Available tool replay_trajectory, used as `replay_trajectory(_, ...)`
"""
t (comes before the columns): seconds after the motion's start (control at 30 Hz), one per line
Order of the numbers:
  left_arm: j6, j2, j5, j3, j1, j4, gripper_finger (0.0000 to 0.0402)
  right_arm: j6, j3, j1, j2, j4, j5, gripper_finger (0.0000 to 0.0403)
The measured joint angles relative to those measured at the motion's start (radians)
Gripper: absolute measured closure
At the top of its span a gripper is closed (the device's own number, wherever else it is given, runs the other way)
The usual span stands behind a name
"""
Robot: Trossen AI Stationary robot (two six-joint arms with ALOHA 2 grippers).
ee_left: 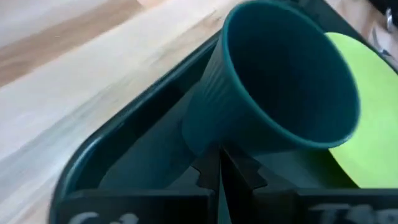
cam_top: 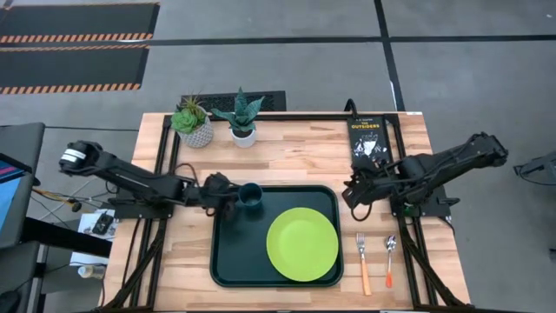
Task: Pick and place plate/cup/fork/spoon on tray
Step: Move the dark green cup on the top of the light green plate, then put the orange spoon on the black tray to the left of the light green plate
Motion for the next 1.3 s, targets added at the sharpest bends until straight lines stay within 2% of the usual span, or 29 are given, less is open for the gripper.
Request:
replay_trajectory(0.33,0.056,0.162,0.083,0.066,0.045,0.179,0.0401,-0.009,0.000,0.001,0.030,-0.014,-0.002,0.0241)
replay_trajectory(0.67,0.135,0.310,0.182,0.150,0.096,0.255,0.0401,-0.012,0.000,0.002,0.029,-0.026,-0.002,0.0241)
replay_trajectory(0.87,0.182,0.389,0.203,0.212,0.120,0.275,0.0401,-0.011,0.000,0.003,0.029,-0.026,-0.002,0.0241)
replay_trajectory(1.3,0.165,0.388,0.228,0.232,0.160,0.243,0.0401,-0.011,0.000,0.003,0.029,-0.026,-0.002,0.0241)
